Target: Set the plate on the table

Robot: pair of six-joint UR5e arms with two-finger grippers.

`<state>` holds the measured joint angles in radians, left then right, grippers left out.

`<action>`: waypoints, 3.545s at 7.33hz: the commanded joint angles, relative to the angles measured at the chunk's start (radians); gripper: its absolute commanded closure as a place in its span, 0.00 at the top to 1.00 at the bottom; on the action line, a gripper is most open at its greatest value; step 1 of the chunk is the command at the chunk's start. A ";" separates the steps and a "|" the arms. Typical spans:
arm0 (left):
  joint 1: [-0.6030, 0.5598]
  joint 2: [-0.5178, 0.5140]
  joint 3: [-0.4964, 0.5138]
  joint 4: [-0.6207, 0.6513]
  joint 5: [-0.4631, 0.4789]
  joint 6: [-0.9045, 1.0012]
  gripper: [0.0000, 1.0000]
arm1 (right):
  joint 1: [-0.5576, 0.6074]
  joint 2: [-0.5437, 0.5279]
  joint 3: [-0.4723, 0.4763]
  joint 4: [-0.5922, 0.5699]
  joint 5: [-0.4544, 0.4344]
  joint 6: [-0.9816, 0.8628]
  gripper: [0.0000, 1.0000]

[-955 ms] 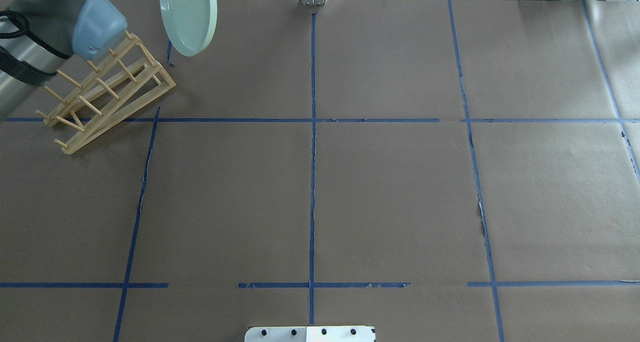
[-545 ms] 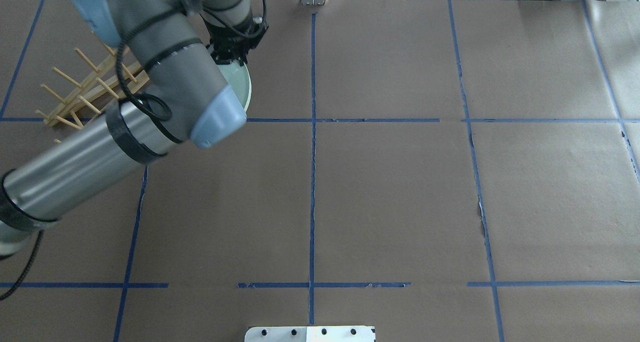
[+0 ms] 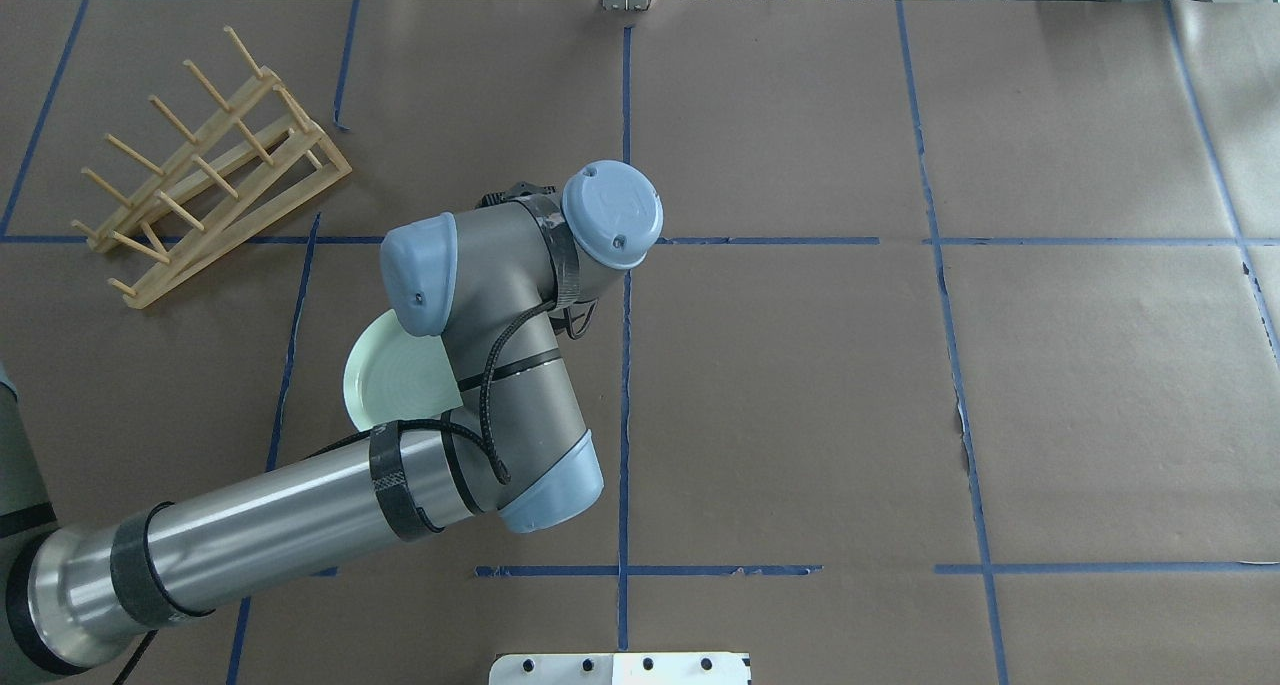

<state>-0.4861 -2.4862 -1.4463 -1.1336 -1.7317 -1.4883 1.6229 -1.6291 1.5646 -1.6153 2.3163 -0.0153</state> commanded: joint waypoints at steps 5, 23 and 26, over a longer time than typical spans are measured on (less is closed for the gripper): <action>-0.056 0.056 -0.131 -0.131 0.057 0.058 1.00 | 0.000 0.000 0.000 0.000 0.000 0.000 1.00; -1.168 0.974 -0.209 -0.479 -0.687 1.639 1.00 | 0.000 0.000 0.000 0.000 0.000 0.000 1.00; -1.168 0.972 -0.207 -0.480 -0.686 1.637 1.00 | 0.000 0.000 0.000 0.000 0.000 0.000 1.00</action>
<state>-1.6537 -1.5136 -1.6552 -1.6136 -2.4181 0.1491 1.6229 -1.6291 1.5647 -1.6153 2.3163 -0.0154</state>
